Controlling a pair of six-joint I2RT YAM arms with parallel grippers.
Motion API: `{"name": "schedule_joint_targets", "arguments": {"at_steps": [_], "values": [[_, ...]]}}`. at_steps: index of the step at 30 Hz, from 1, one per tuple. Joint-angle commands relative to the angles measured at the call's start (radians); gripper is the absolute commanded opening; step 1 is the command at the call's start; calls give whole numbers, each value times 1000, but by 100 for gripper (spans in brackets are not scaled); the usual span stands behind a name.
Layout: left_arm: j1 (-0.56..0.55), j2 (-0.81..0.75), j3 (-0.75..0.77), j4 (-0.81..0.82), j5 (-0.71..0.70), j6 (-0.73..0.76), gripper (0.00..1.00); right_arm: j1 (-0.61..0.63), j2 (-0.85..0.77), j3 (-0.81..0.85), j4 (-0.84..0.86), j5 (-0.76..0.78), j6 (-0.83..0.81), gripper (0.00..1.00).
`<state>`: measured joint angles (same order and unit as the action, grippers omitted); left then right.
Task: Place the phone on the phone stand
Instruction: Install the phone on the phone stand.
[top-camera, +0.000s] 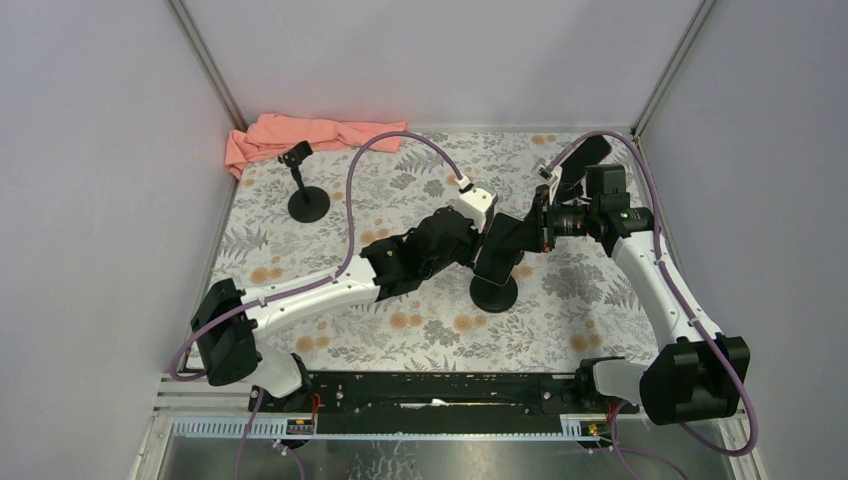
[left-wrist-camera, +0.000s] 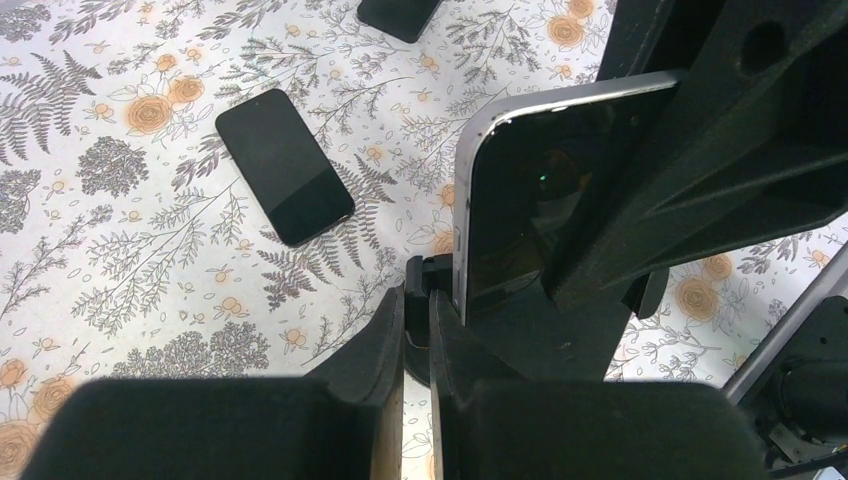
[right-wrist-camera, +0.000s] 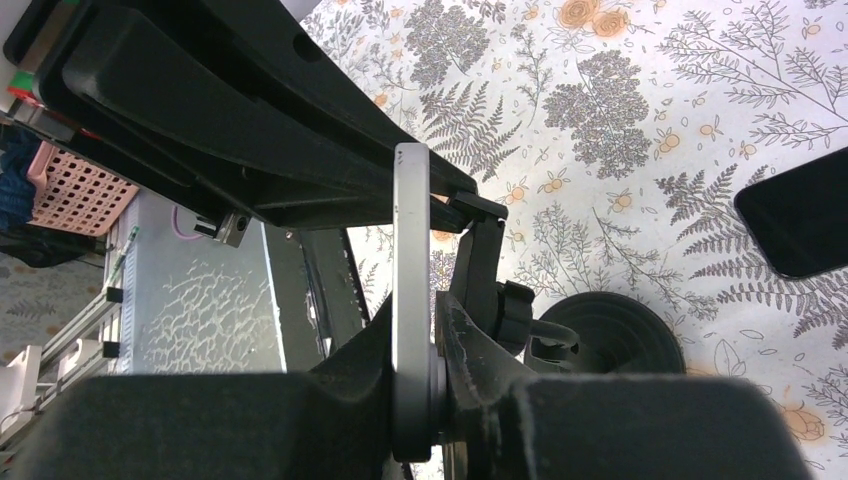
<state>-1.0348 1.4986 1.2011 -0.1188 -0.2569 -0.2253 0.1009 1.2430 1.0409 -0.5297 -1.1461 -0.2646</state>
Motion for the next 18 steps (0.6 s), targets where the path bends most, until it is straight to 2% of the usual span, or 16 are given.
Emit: {"name": "schedule_joint_targets", "arguments": {"at_steps": [1, 18], "values": [[-14, 5, 32, -61, -61, 10, 0, -50, 49, -22, 37, 429, -72, 0], [-31, 15, 66, -88, -100, 20, 0, -50, 53, -21, 35, 453, -71, 0]]}}
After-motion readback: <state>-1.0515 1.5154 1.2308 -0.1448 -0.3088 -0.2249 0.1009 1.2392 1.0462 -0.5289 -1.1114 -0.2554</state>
